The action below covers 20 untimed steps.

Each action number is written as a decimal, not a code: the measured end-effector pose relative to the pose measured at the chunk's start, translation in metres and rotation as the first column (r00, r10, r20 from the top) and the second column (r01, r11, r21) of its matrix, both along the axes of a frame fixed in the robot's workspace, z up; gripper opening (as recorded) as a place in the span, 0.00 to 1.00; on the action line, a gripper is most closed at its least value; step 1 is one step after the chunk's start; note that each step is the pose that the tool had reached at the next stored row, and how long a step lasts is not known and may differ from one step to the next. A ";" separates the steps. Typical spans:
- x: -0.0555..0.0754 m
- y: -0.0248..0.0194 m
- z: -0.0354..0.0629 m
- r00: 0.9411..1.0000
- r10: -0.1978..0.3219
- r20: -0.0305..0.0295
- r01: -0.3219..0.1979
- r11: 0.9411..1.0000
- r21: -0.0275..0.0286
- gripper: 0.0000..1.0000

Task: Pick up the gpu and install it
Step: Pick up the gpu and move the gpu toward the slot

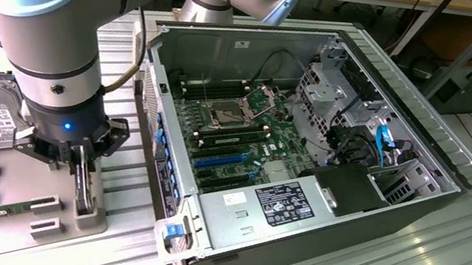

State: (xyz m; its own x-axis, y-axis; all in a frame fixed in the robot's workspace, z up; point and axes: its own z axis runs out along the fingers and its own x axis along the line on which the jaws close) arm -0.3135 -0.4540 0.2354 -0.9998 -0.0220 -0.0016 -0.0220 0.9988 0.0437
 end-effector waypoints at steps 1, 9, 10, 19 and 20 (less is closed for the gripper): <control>0.000 0.0000 0.0019 1.000 0.000 0.000 0.000 1.000 0.000 0.28; 0.000 0.0000 0.0240 1.000 0.000 0.000 0.000 1.000 0.000 0.28; 0.000 0.0000 0.0272 1.000 0.000 0.000 0.000 1.000 0.000 0.28; 0.000 0.0000 0.0697 1.000 0.000 0.000 0.000 1.000 0.000 0.28; 0.000 0.0000 0.0743 1.000 0.000 0.000 0.000 1.000 0.000 0.28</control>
